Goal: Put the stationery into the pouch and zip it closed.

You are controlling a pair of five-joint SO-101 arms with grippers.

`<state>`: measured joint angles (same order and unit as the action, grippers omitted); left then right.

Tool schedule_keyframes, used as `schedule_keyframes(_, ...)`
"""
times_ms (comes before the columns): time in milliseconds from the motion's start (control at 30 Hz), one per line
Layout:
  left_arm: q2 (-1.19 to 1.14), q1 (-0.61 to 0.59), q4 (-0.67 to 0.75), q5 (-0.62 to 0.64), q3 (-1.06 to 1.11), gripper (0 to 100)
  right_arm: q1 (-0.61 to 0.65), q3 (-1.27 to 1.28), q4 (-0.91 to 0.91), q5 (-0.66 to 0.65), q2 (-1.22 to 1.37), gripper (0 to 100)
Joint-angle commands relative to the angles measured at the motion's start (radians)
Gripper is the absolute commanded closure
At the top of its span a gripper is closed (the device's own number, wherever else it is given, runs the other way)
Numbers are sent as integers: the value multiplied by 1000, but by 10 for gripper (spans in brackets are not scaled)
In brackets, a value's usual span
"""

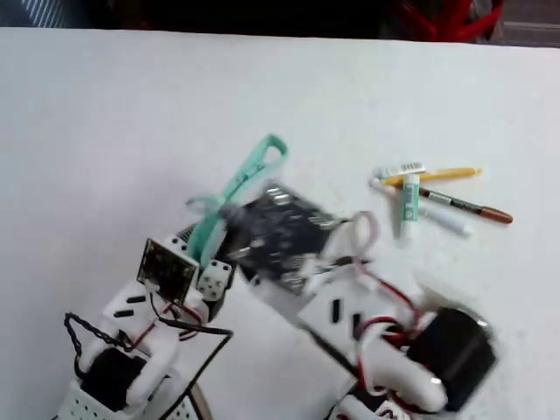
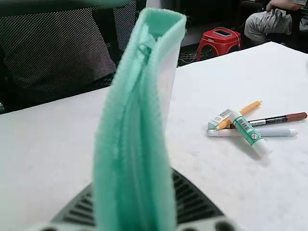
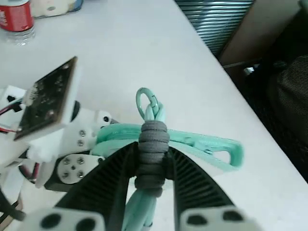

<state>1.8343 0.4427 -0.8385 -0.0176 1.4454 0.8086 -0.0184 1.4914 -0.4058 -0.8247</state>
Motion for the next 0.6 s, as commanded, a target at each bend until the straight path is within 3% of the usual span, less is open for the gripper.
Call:
schedule_keyframes(0,-7,13,-11,-11,0,979,-165,-41,-71,-12,-15,981)
schedule_keyframes(167,-7,13,-11,-12,0,979,-318,-40,-114,-14,47,981)
schedule_keyframes(567,-7,13,-11,-14,0,979,-328,-40,-93,-14,85,981)
